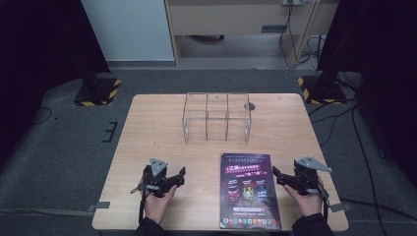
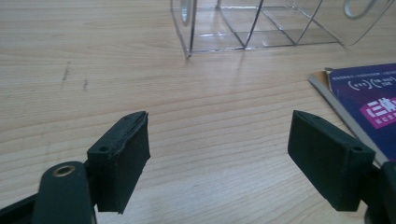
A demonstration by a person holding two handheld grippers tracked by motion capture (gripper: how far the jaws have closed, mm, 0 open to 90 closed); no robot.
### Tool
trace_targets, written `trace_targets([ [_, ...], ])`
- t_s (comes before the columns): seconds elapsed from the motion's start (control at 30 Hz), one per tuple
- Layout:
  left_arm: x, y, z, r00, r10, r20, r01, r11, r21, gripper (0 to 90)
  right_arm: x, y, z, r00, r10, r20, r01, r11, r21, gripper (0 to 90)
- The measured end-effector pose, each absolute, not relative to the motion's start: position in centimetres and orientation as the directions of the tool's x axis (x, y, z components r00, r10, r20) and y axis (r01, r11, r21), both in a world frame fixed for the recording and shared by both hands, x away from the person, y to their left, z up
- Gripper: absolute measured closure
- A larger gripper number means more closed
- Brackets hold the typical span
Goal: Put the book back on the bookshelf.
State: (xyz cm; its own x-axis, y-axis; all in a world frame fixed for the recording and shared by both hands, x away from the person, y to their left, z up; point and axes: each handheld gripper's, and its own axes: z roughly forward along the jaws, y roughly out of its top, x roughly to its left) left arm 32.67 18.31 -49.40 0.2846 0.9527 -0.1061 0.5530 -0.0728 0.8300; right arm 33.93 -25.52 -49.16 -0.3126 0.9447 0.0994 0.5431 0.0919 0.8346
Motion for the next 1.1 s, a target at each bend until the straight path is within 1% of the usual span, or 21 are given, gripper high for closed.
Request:
trace_targets([
  [0.43, 33.3, 15.2, -49.0, 0.341, 0.935, -0.101, 0.542, -0.108, 0.833, 21.2, 33.7, -24.7, -48.8, -0.342, 0.934, 0.100, 0.530, 0.104, 0.842, 12.1],
  [1.1, 33.7, 11.1, -49.4, 0.416, 0.905, -0.094, 0.538, -0.162, 0.827, 22.0, 33.8, -23.1, -49.9, -0.388, 0.917, 0.094, 0.541, 0.144, 0.828, 11.7],
])
